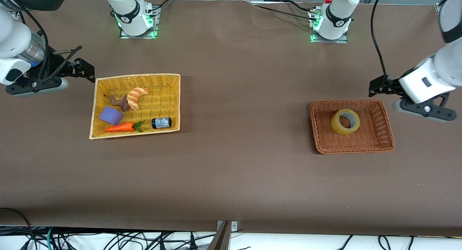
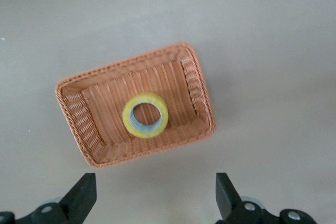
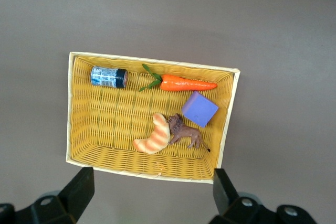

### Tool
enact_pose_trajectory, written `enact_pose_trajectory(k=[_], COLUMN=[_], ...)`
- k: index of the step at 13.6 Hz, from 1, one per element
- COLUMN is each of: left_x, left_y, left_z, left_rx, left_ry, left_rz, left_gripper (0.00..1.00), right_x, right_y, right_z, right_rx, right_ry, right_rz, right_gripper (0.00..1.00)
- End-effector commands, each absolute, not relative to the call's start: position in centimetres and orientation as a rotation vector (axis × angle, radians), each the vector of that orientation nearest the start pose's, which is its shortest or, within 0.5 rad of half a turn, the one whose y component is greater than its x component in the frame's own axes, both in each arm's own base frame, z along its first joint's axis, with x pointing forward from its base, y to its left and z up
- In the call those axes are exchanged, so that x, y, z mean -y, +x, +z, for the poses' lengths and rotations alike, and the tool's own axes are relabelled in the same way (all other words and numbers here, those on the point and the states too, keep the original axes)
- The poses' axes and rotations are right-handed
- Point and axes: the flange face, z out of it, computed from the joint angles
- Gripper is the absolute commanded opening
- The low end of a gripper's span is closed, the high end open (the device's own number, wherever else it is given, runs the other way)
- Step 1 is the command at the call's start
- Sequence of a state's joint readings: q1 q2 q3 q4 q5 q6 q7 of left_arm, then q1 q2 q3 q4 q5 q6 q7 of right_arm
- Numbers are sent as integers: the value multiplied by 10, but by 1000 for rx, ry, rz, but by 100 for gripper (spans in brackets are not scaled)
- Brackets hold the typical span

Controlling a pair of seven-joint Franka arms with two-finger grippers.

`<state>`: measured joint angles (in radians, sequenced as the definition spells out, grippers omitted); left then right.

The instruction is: Transfer tape with both arms

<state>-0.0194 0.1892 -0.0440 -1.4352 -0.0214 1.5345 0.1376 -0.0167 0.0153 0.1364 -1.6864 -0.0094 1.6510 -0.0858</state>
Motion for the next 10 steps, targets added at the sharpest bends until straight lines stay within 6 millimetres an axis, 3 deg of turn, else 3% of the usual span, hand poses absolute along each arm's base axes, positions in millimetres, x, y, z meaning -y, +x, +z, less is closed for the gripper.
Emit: enact_pose_trajectory(k=[1, 3, 10], left_x=[30, 34, 37], left_y=[560, 544, 539], left_z=[573, 576, 579], left_rx=[-250, -206, -150], left_ry=[-3189, -3192, -3192], left_rz=[-3, -53, 55], left_gripper=[100, 100, 100], right_x=[-62, -62, -63], right_y=[550, 550, 549], right_z=[574, 574, 574], right_rx=[333, 333, 338], right_ry=[-3138, -3138, -3137], right_rz=[68, 68, 75], right_gripper=[100, 100, 100])
